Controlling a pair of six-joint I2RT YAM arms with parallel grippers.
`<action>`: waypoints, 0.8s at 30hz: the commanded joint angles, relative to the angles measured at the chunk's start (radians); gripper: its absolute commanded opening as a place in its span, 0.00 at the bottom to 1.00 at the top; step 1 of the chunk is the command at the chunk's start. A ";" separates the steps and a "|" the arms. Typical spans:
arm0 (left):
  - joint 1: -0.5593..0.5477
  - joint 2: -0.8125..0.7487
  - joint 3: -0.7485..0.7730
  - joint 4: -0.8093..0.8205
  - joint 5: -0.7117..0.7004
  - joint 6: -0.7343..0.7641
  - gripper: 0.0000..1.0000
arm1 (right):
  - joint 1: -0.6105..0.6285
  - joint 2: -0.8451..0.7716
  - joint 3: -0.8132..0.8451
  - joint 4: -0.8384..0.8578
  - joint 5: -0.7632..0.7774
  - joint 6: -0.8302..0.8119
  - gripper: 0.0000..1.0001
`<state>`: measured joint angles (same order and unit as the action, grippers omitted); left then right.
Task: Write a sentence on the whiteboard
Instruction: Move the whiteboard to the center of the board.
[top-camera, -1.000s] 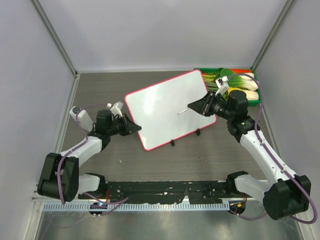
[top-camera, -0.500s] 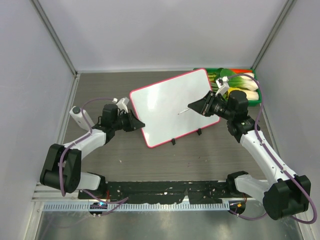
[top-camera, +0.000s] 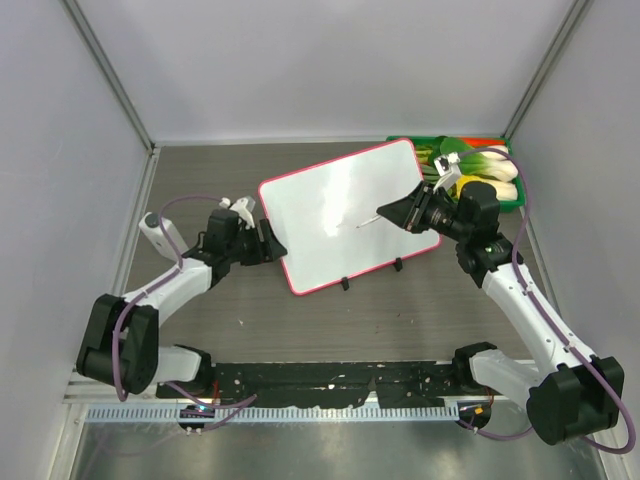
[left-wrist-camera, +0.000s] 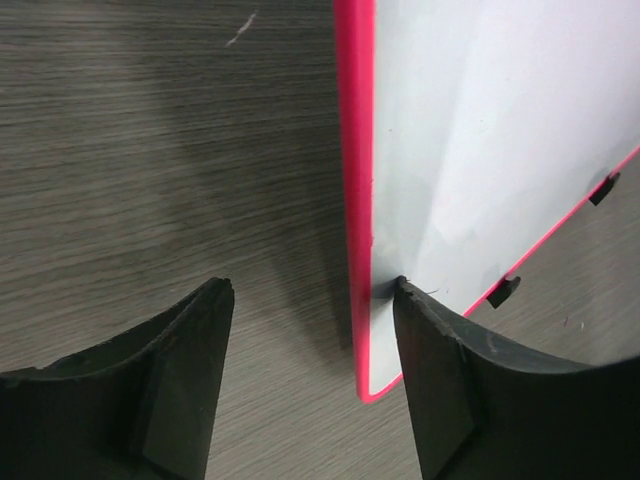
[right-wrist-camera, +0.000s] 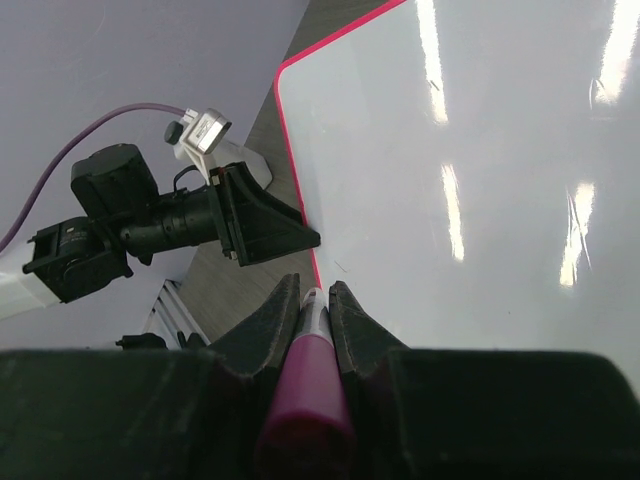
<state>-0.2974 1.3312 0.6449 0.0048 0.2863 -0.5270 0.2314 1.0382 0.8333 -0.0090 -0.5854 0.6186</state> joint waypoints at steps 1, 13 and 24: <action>0.003 -0.052 0.035 -0.104 -0.113 0.025 0.71 | -0.006 -0.026 0.004 0.029 0.004 -0.014 0.01; 0.001 -0.193 0.088 -0.316 -0.344 -0.019 0.82 | -0.007 -0.029 0.009 0.015 0.013 -0.033 0.01; -0.120 -0.351 0.182 -0.485 -0.482 -0.090 0.88 | -0.009 -0.041 0.003 -0.015 0.032 -0.043 0.01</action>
<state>-0.3382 1.0077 0.7700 -0.4236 -0.1162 -0.5770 0.2268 1.0370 0.8333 -0.0174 -0.5732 0.5995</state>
